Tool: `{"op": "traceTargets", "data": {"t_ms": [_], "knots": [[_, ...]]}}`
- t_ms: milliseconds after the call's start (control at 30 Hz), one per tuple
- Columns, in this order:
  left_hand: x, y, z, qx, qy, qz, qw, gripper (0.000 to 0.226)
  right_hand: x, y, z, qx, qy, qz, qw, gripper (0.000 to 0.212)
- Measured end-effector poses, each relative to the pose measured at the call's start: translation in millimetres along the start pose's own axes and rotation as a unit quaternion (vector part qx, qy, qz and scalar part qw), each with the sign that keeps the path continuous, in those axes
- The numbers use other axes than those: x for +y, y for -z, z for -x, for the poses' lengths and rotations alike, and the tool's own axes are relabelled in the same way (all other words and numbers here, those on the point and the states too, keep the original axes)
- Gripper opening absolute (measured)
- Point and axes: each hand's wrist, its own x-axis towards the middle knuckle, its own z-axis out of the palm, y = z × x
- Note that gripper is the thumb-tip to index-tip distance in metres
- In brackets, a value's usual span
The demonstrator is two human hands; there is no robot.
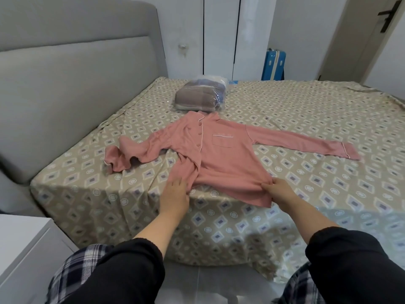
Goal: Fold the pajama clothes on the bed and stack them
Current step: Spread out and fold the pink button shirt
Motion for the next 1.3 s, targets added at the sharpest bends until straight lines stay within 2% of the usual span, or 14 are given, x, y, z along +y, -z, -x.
{"op": "traceTargets", "data": {"t_ms": [100,133,200,267,300,367,433,533,633,733,833,933,1067,1300], "knots": [[-1.9,20.4,-5.3,0.044,0.085,0.148,0.984,0.006,-4.5,2.4,0.2,0.019,0.021,-0.001,1.0,0.018],[-4.2,29.4,-10.5,0.046,0.129,0.226,0.964,0.008,-7.5,3.3,-0.6,0.015,0.02,-0.042,0.999,0.017],[-13.6,51.1,-22.6,0.055,0.238,0.442,0.863,0.019,-18.4,9.6,-2.3,0.026,0.013,-0.103,0.994,0.019],[-32.4,65.2,-30.4,0.046,0.326,0.594,0.734,0.019,-24.7,19.5,-7.2,0.096,0.025,-0.007,0.995,0.026],[-44.9,67.3,-30.6,0.035,0.348,0.59,0.728,0.015,-21.3,27.1,-13.3,0.162,0.024,0.072,0.984,0.032],[-67.6,64.9,-22.8,-0.014,0.351,0.452,0.82,0.018,-11.4,34.1,-14.5,0.23,0.007,0.11,0.967,0.033],[-81.4,57.0,-7.2,-0.019,0.319,0.283,0.904,0.018,2.0,32.6,-14.6,0.215,-0.008,0.184,0.959,0.038],[-84.4,40.5,10.2,-0.004,0.245,0.204,0.948,0.046,13.9,14.0,-8.9,0.177,0.009,0.369,0.912,0.054],[-73.1,22.3,16.8,-0.009,0.141,0.077,0.987,0.05,19.7,-9.8,0.4,0.143,0.081,0.509,0.845,0.053],[-66.1,12.2,22.6,-0.037,0.039,-0.09,0.995,0.059,27.4,-25.7,7.8,0.084,0.226,0.532,0.812,0.037],[-65.3,4.4,25.9,-0.072,0.005,-0.124,0.99,0.07,40.4,-39.3,18.7,-0.04,0.323,0.521,0.789,0.052],[-57.1,4.9,21.7,-0.052,0.015,-0.155,0.986,0.056,46.8,-48.1,20.8,-0.047,0.317,0.569,0.757,0.054],[-50.0,13.8,16.4,0.002,0.01,-0.07,0.997,0.023,33.5,-54.9,19.3,-0.003,0.3,0.562,0.771,0.012],[-60.1,2.8,34.6,-0.09,-0.075,0.05,0.992,0.029,23.3,-46.9,18.5,0.013,0.273,0.577,0.77,0.016]]}}
